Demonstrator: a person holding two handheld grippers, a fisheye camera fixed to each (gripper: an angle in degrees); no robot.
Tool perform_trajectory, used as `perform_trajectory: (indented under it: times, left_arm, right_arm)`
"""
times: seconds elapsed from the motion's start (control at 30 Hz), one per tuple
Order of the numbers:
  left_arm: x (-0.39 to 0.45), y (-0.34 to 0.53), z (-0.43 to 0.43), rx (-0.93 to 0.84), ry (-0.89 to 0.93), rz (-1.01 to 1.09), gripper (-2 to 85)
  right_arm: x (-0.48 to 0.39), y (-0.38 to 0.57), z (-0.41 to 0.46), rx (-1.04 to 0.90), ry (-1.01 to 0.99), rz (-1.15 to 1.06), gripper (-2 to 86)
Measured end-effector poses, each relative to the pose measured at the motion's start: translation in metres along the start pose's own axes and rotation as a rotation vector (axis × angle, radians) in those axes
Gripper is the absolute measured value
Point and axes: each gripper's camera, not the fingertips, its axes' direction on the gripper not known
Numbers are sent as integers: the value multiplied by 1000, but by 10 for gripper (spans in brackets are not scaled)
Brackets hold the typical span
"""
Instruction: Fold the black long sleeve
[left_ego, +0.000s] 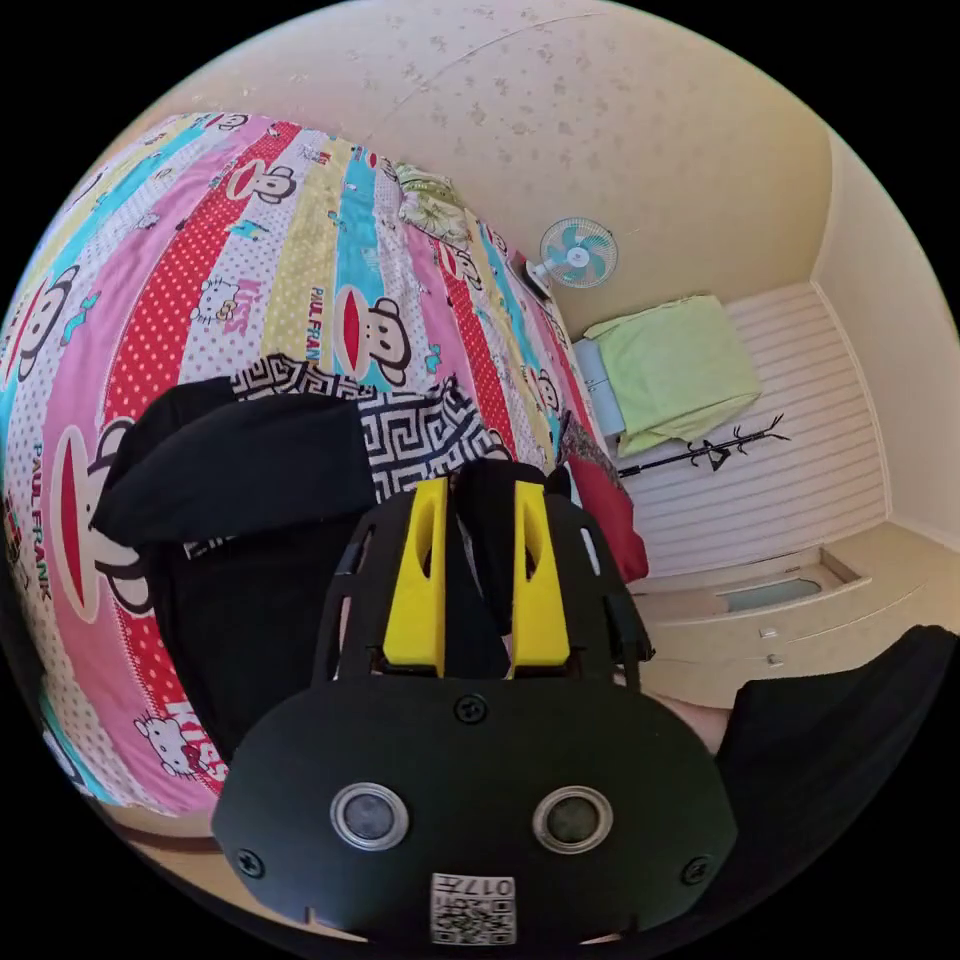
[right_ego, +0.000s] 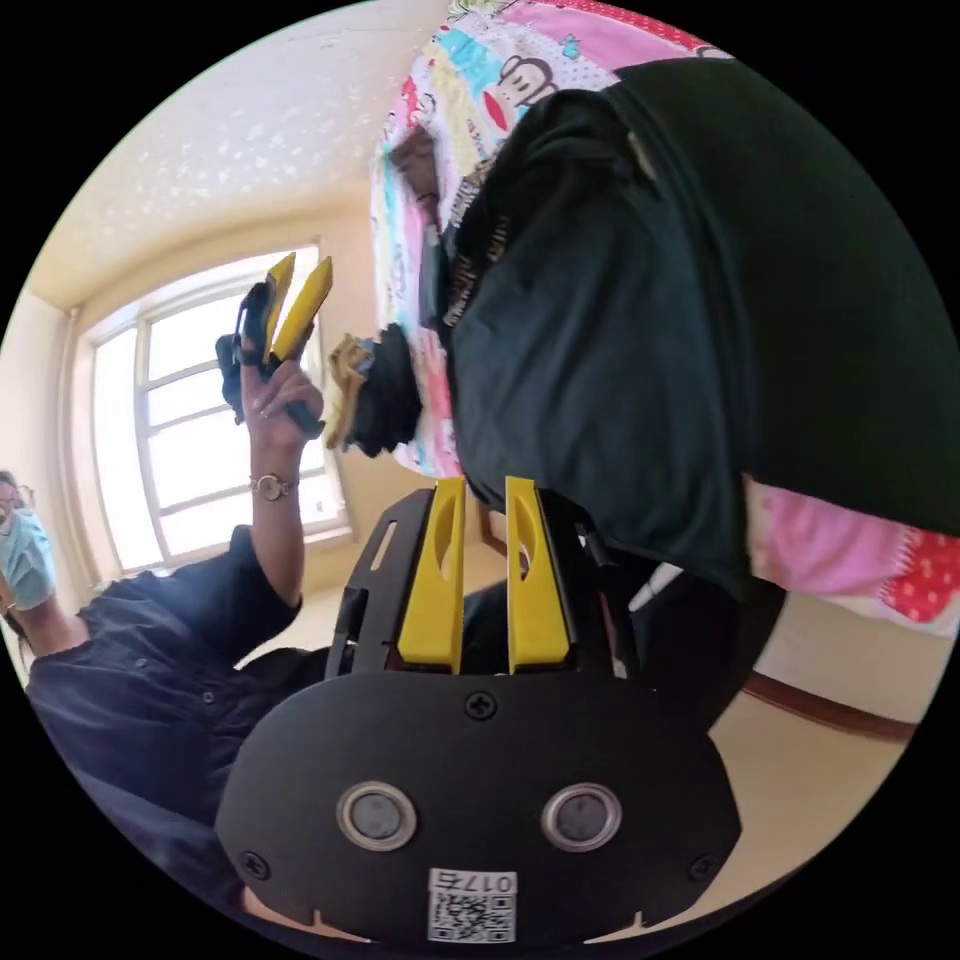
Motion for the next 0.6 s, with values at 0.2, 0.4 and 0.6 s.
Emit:
perform_trajectory:
  times: [0.2, 0.4, 0.6]
  left_arm:
    - [-92, 138, -12, -42, -280, -427, 126]
    - [-176, 242, -5, -372, -303, -508, 168]
    - [-195, 236, 30, -449, -263, -414, 153]
  right_arm:
    - [15, 0, -19, -95, 457, 137, 116]
    - [30, -18, -3, -173, 527, 192, 142]
    - [44, -56, 15, -303, 514, 207, 103]
